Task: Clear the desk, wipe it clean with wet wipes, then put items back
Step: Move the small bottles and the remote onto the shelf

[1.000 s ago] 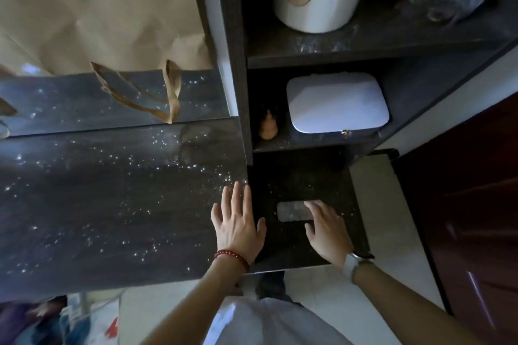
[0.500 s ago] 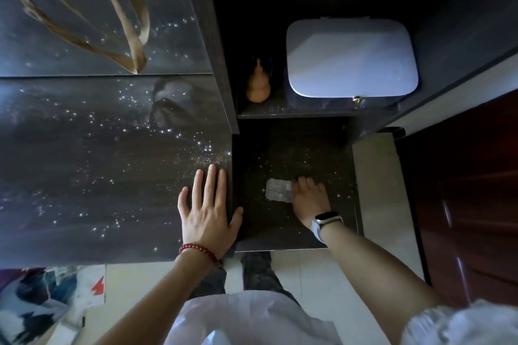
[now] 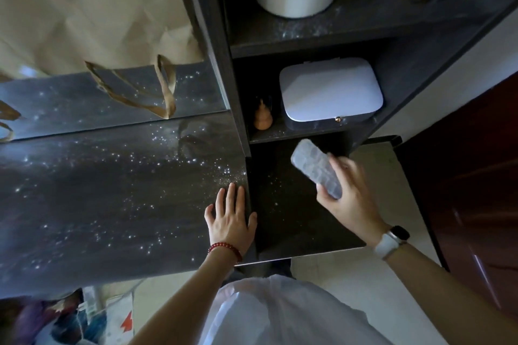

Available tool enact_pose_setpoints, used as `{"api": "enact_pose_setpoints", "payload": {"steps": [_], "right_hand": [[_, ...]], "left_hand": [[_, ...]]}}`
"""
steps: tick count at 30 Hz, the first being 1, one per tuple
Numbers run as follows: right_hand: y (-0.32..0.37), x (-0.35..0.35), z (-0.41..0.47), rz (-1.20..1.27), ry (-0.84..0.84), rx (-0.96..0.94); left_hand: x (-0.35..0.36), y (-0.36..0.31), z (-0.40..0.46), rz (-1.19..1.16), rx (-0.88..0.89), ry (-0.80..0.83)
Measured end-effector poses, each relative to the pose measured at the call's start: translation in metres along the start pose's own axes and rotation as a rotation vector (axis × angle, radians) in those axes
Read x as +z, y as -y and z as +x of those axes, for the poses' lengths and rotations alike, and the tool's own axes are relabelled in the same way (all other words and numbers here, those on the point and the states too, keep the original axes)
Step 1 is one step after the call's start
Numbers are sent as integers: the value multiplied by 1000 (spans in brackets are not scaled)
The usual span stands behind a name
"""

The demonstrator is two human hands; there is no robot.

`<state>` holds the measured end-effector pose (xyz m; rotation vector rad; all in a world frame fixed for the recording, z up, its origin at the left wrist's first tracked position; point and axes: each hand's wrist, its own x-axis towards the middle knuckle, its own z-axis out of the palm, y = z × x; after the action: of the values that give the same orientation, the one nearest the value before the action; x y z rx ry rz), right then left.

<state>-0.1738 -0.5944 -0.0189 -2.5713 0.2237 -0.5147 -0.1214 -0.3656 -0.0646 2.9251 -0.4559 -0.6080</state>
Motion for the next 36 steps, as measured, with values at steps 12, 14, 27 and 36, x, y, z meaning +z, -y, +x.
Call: {"api": "enact_pose_setpoints", "payload": {"steps": [12,14,27,36], "right_hand": [[-3,-21,137,-322,41,162],[-3,-21,141,-314,61,168],[123,78,-14,-95,495,2],[329,203,-32,-25,680,-271]], "left_hand": [[-5,1,-1,-13,5,25],[-6,0,-2,-14,3,27],[-33,66,-31,-220,-22,-162],[-47,309,-130,-349,-438,-315]]}}
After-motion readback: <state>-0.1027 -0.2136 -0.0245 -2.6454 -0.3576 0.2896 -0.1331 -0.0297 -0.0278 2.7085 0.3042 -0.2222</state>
